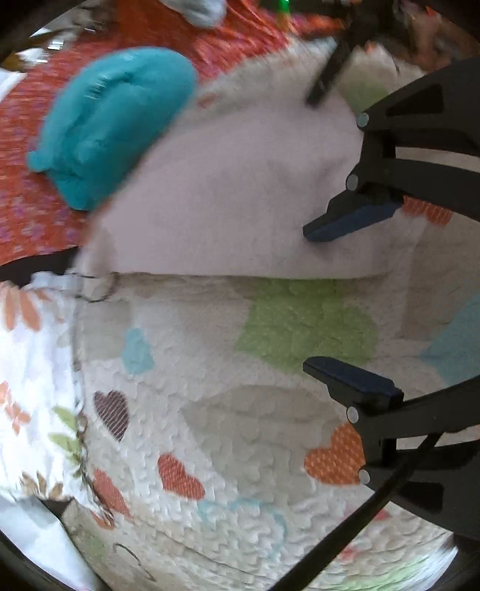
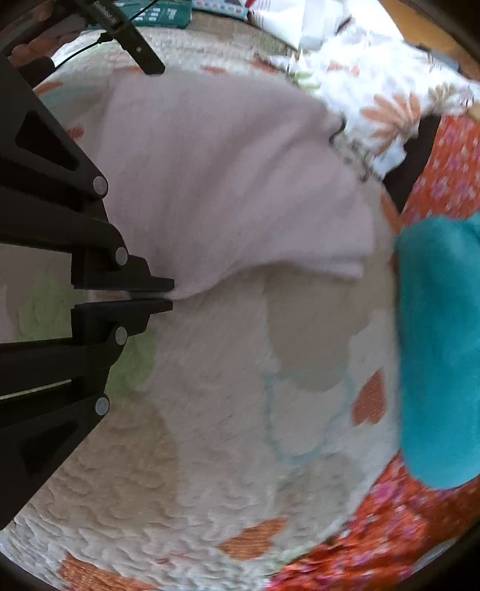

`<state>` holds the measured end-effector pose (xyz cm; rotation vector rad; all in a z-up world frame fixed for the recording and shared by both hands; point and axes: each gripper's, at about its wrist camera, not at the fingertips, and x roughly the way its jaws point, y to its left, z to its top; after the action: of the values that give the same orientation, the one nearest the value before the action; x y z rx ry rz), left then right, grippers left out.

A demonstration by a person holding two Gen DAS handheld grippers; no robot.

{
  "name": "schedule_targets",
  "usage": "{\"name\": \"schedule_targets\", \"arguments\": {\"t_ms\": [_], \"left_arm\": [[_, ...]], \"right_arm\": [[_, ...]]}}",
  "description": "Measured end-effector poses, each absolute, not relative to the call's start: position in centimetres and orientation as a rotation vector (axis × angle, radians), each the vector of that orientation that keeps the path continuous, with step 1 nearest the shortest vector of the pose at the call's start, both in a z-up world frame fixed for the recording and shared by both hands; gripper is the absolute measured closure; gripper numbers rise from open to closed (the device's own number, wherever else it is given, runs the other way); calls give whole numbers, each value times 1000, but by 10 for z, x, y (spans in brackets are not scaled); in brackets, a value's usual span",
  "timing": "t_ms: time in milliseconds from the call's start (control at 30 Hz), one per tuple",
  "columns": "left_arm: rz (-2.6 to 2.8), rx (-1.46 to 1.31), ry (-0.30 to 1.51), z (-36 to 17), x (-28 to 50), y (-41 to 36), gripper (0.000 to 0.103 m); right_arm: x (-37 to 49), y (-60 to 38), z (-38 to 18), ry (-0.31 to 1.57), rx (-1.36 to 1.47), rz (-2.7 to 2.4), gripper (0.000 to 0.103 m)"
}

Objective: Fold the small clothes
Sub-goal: 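Press and straighten the folded cardigan with the right gripper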

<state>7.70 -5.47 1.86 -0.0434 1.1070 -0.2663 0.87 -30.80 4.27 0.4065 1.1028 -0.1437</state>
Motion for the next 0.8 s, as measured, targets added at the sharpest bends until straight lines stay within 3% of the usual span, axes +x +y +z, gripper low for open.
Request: {"name": "schedule_targets", "arguments": {"t_ms": [67,233,367,600,800], "left_arm": [[-259,-18,1112,6,78,-58,31],[-290,-99,1095,15,67,-38,31],[-299,-177,1043,16,51,-20,30],[-330,-188,889,17,36,-9,30],[-377,-191,869,15,35,-8,29]], "right_arm": [[8,-311,49,1095,415,-147,98],[6,-293,115,918,320,-130,91],[45,-251,134,918,303,46,91],[158,-178,93,1029,309,211,92],[238,-169,35,1148,228,13,90]]}}
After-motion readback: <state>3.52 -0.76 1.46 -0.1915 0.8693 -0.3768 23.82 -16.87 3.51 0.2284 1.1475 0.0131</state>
